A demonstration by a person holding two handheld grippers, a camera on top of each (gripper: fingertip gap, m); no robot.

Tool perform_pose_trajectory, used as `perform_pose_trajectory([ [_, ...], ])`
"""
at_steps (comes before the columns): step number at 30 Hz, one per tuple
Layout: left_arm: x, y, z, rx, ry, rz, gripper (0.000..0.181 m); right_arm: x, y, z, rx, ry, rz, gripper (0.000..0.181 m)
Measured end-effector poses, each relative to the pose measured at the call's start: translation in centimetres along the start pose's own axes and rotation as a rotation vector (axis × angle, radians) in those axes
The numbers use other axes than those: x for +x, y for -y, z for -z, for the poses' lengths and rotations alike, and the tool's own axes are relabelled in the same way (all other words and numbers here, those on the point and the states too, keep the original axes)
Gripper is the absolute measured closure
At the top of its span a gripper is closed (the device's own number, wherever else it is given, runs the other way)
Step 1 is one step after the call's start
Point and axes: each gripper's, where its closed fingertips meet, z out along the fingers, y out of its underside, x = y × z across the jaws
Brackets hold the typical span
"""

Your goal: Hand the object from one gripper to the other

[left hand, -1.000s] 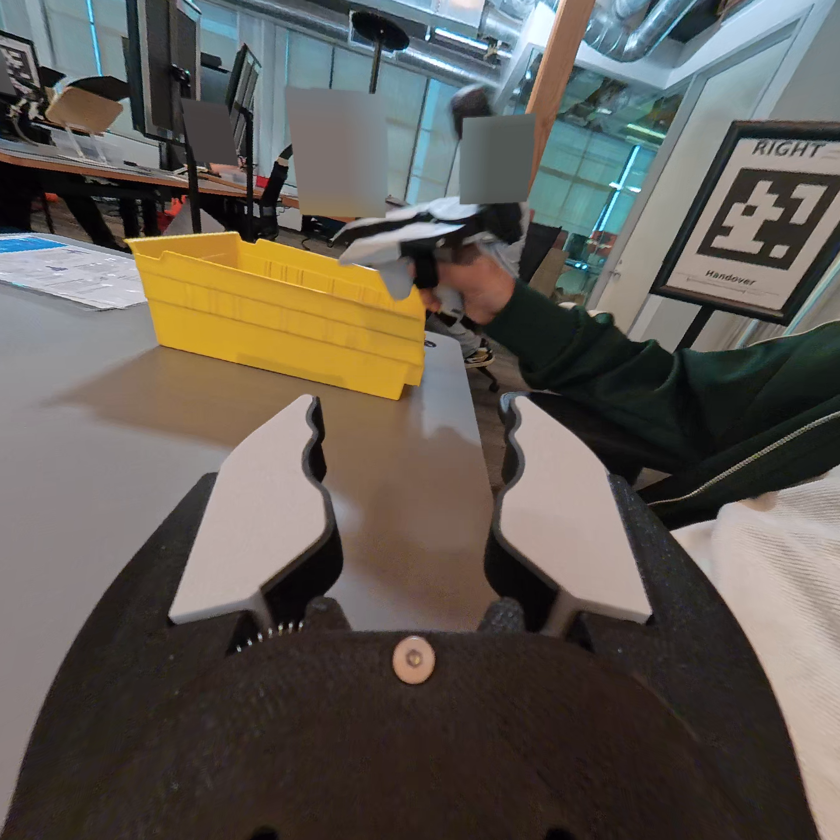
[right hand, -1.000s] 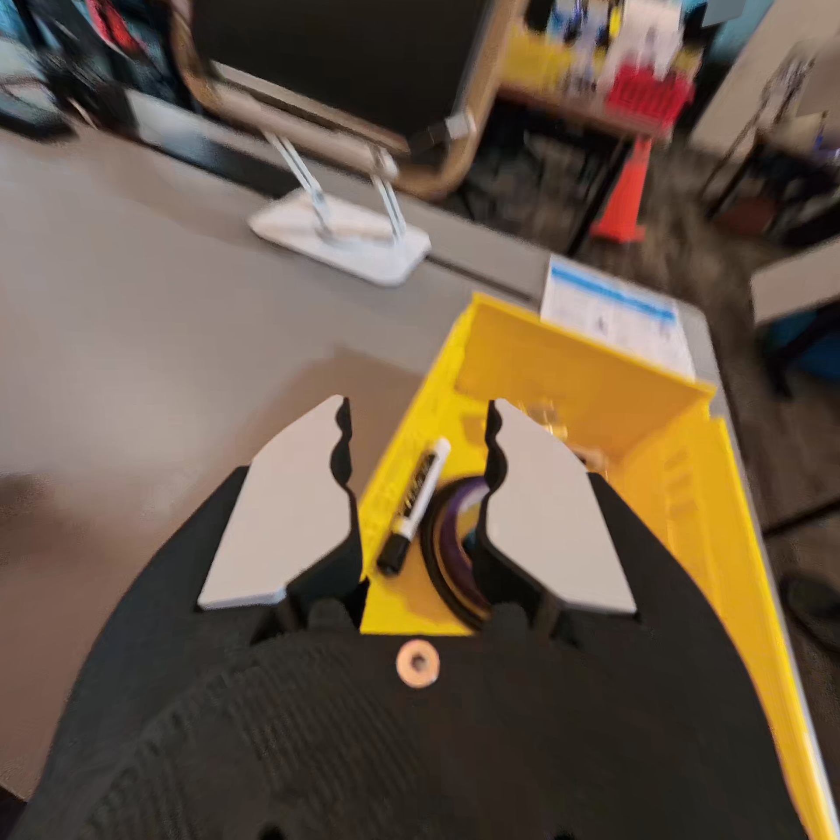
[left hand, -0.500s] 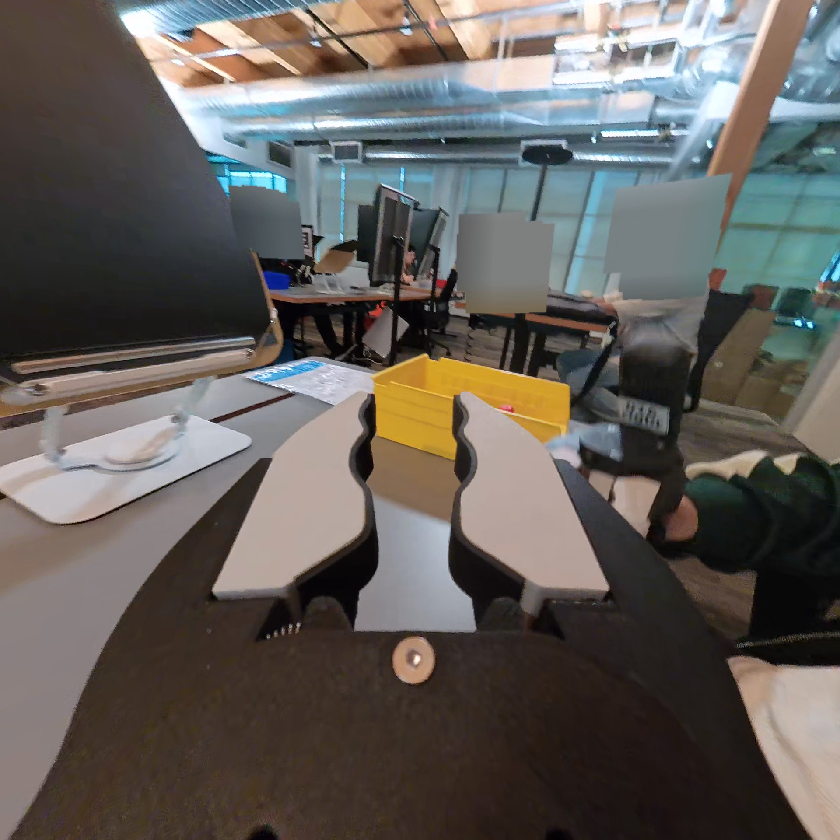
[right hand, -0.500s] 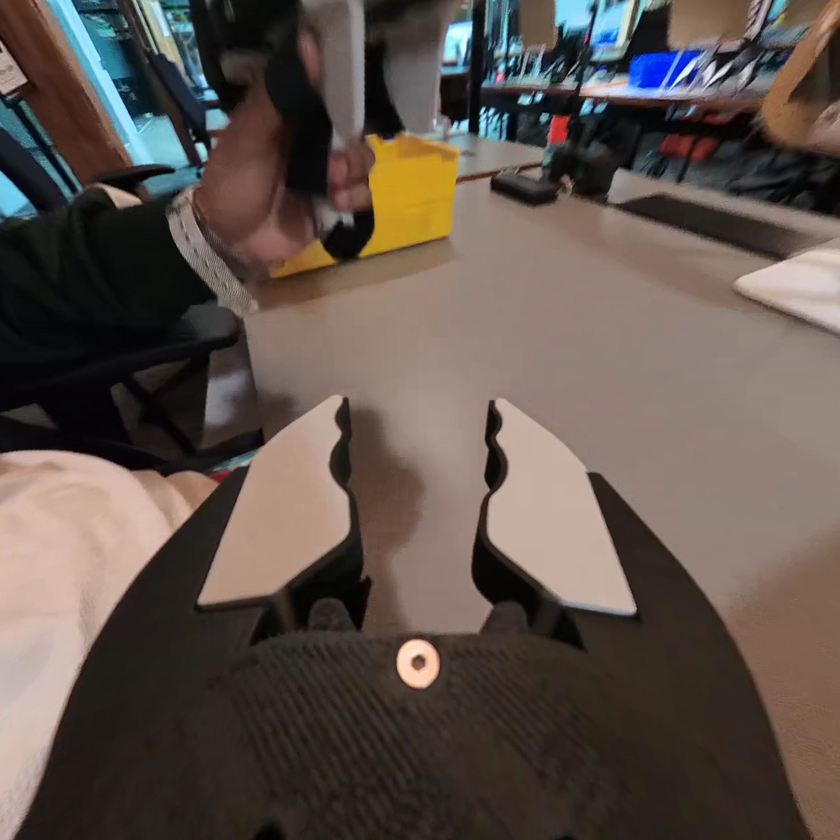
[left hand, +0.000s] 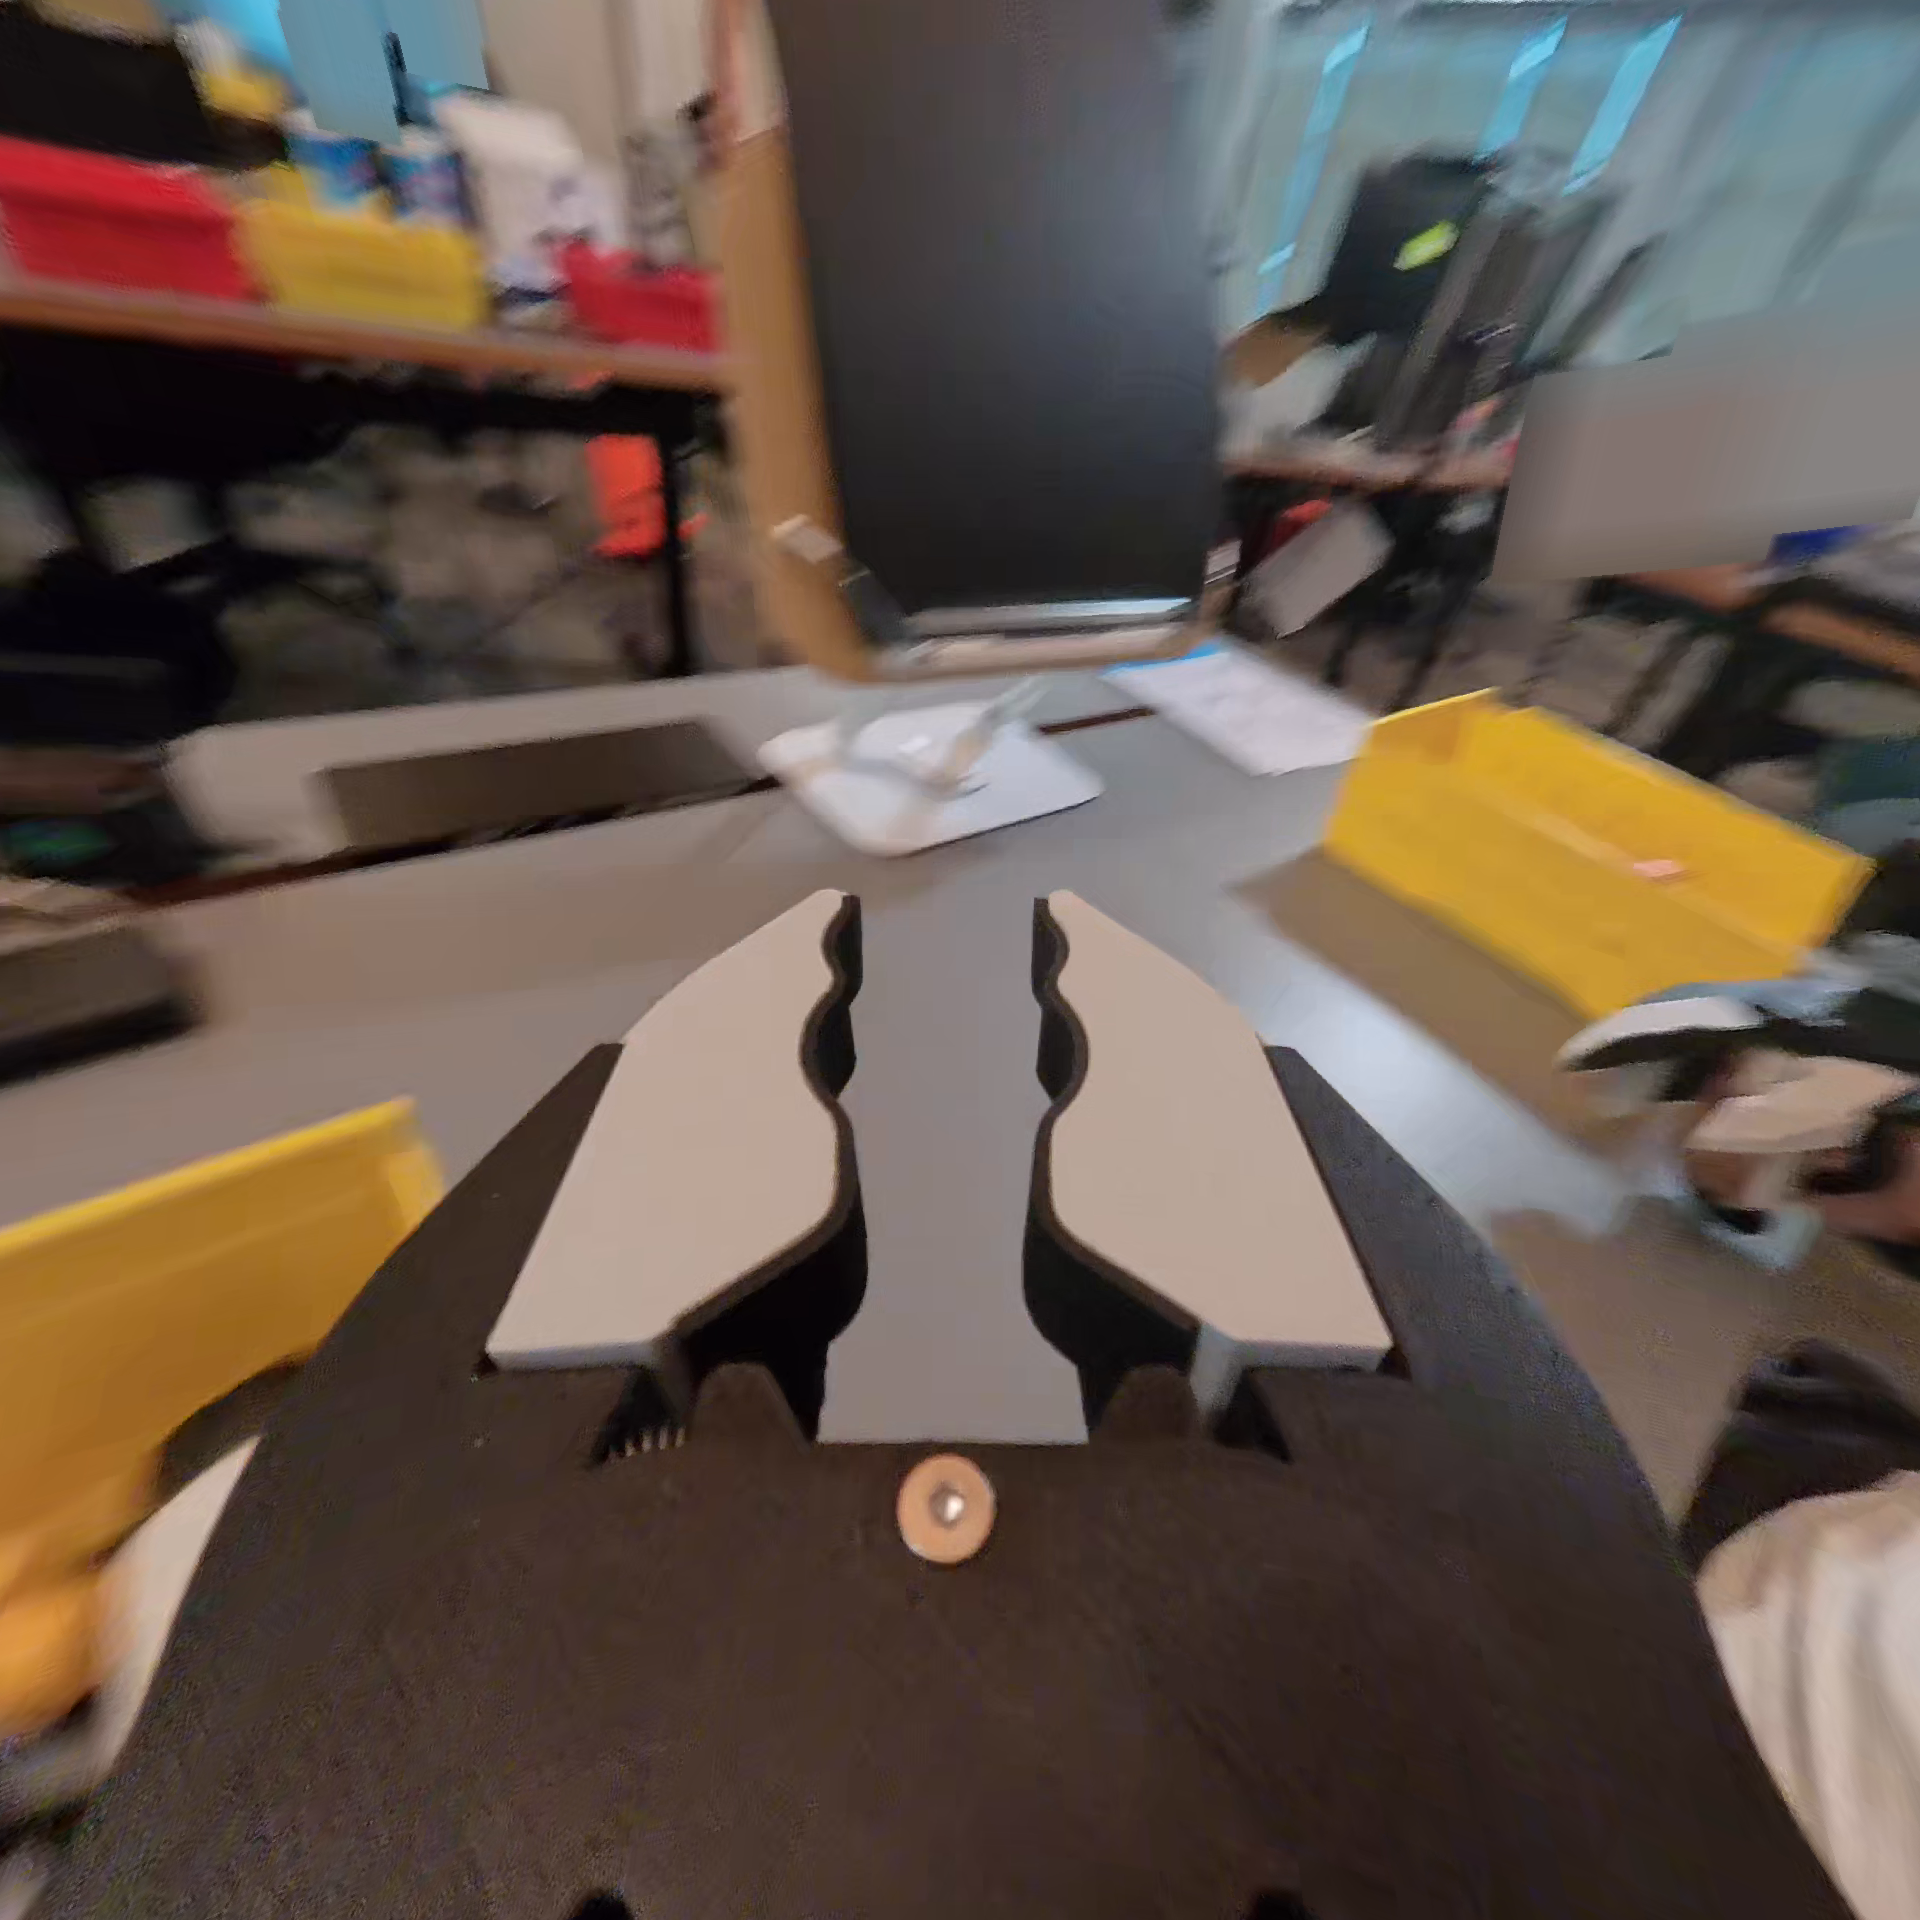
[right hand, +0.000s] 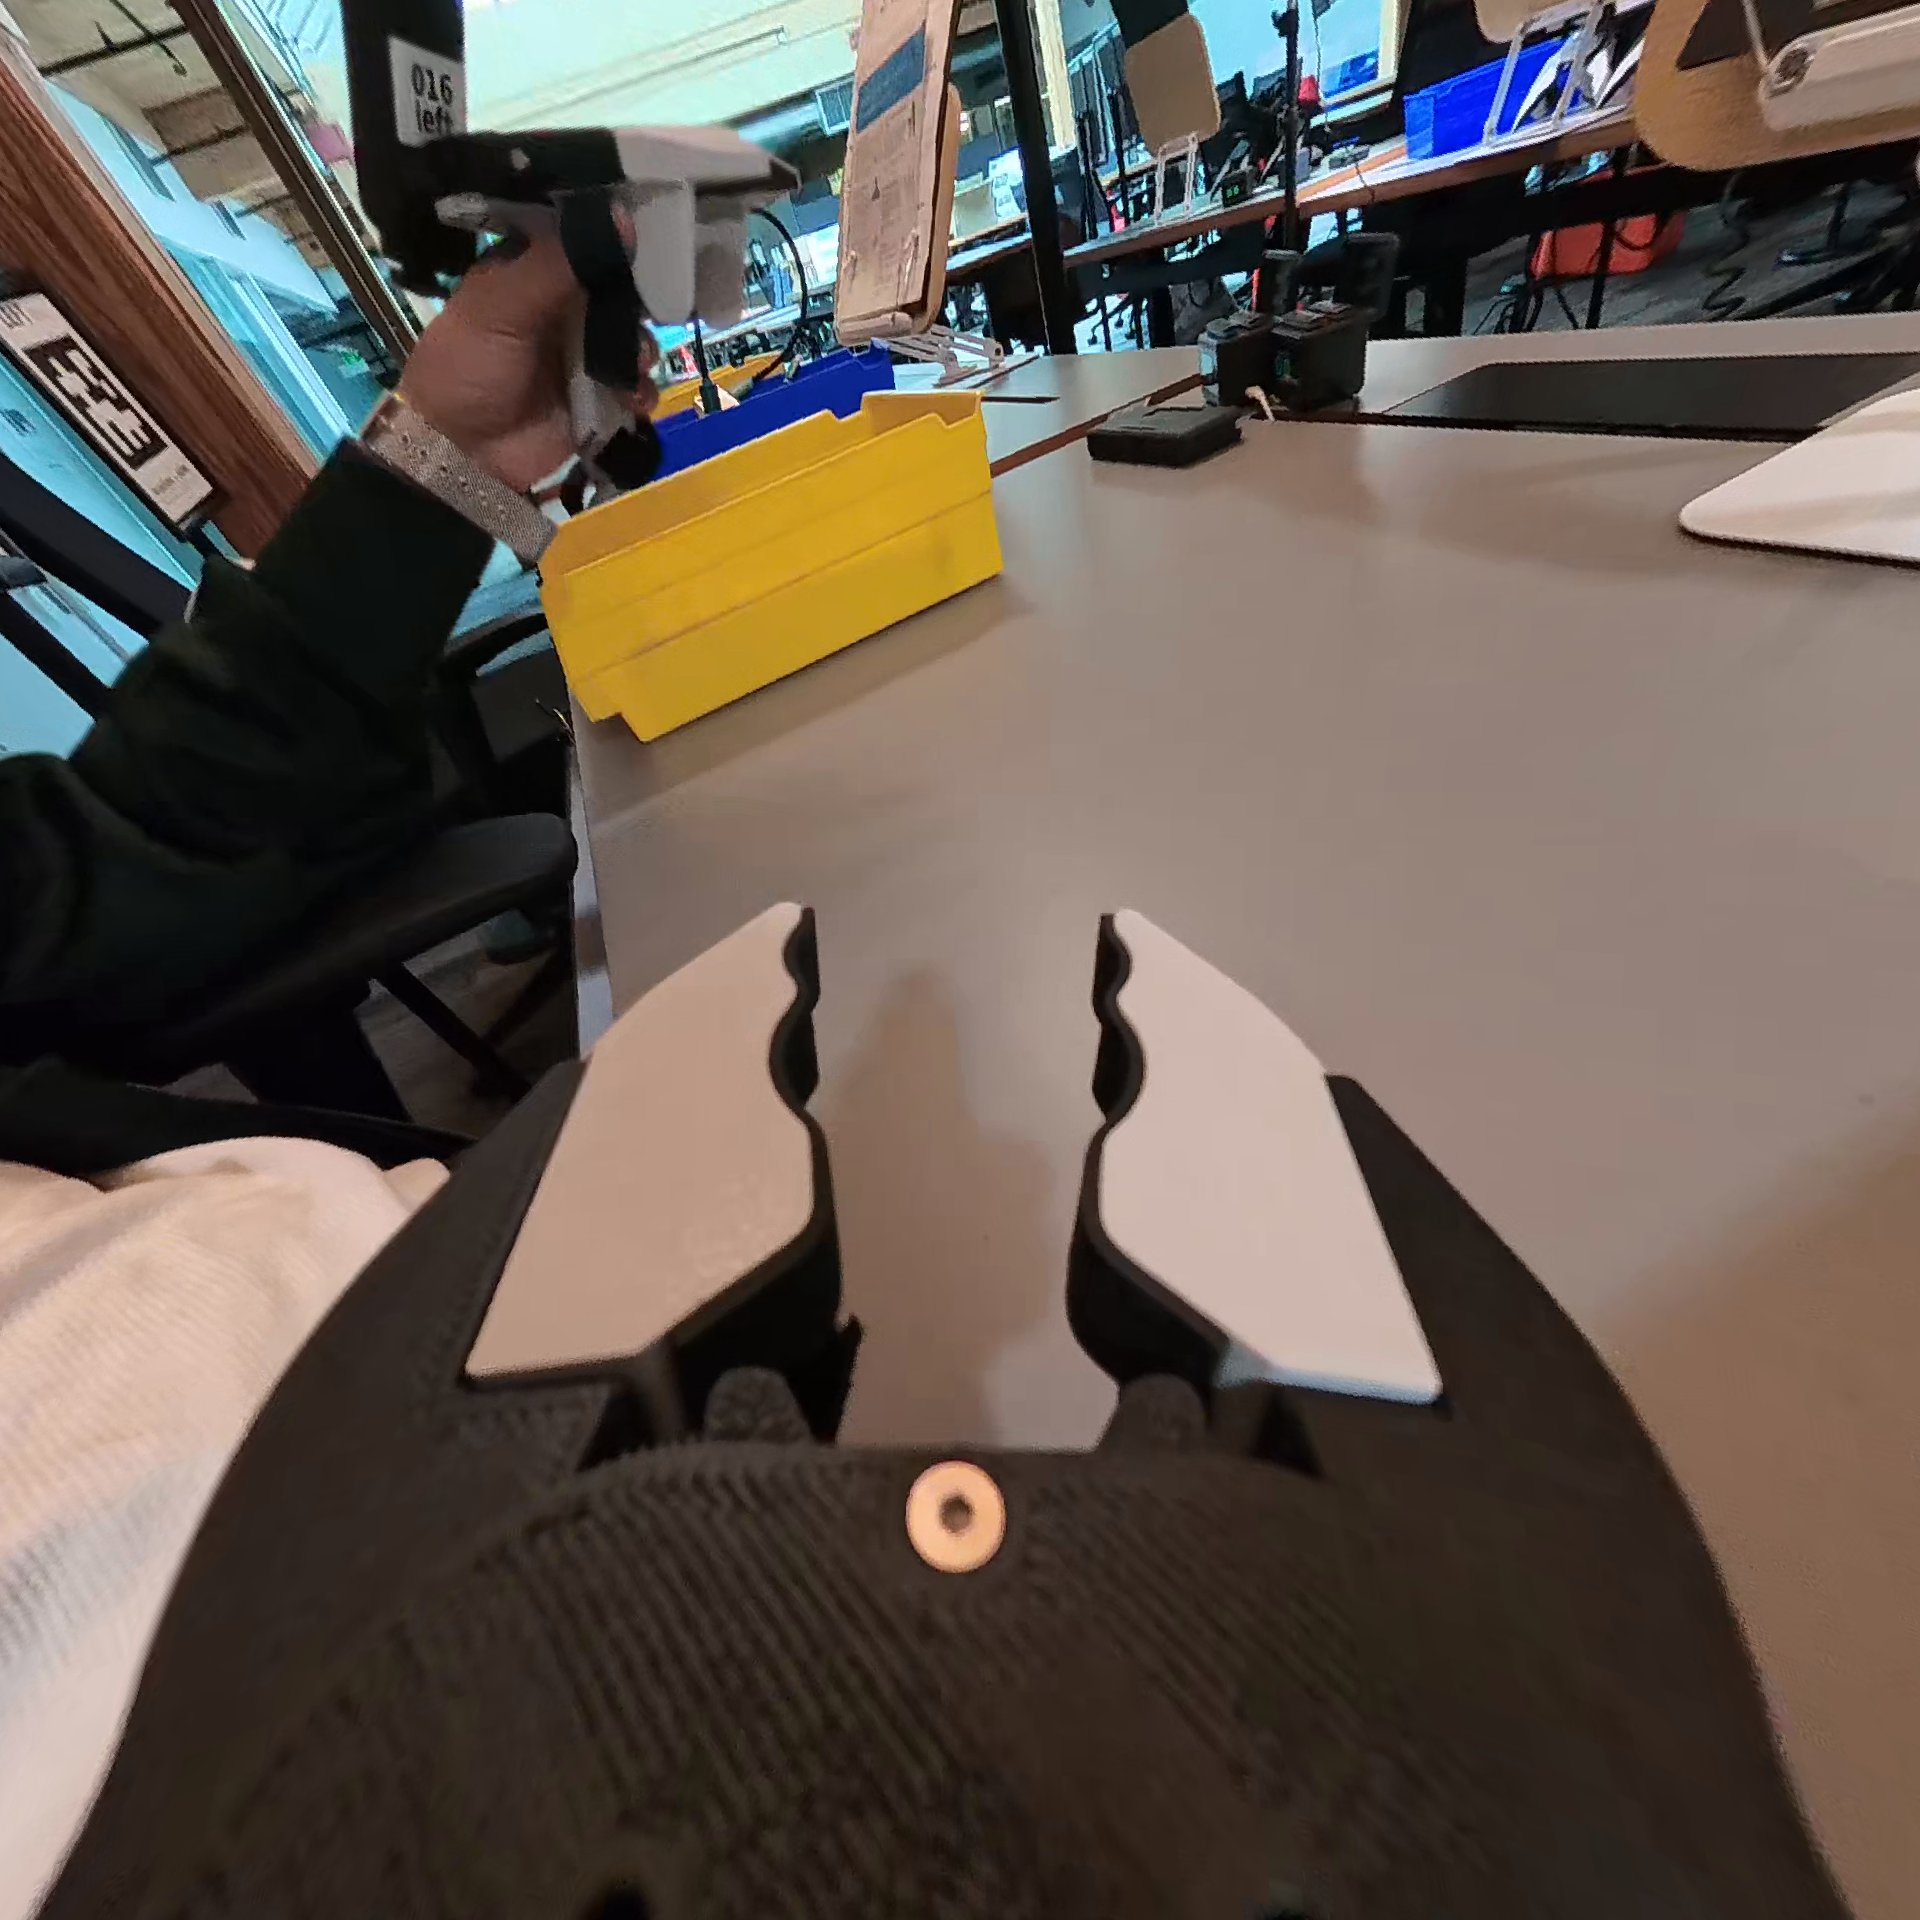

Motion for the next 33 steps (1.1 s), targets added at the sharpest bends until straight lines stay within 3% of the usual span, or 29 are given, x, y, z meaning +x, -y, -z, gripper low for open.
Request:
perform_pose_trajectory([
  [3, -6.4, -2.4, 4.0, -0.151, 0.211, 0.011, 0.149, -0.2, -0.4, -0.4, -0.027, -0.008, 0.045, 0.13],
  [8, -12.6, -7.8, 13.3, -0.523, 0.459, 0.08, 0.152, -0.8, -1.2, -1.1, -0.083, 0.001, 0.105, 0.131],
  [10, -13.4, -10.3, 16.5, -0.623, 0.489, 0.213, 0.155, -1.0, -1.3, -1.3, -0.092, 0.006, 0.125, 0.131],
  [13, -12.4, -13.1, 19.1, -0.667, 0.412, 0.517, 0.156, -1.1, -1.4, -1.7, -0.098, 0.021, 0.126, 0.132],
  [16, -12.4, -16.0, 22.0, -0.805, 0.477, 0.566, 0.154, -1.2, -1.2, -2.2, -0.093, 0.04, 0.11, 0.132],
  [21, -11.2, -18.4, 23.2, -1.012, 0.494, 0.449, 0.123, -1.4, -1.2, -2.8, -0.098, 0.073, 0.086, 0.135],
  [24, -10.6, -19.5, 23.8, -1.155, 0.529, 0.383, 0.115, -1.7, -1.3, -3.1, -0.11, 0.084, 0.096, 0.135],
  [33, -10.5, -21.6, 23.7, -1.358, 0.555, 0.331, 0.123, -2.4, -1.5, -3.2, -0.115, 0.106, 0.089, 0.136],
])
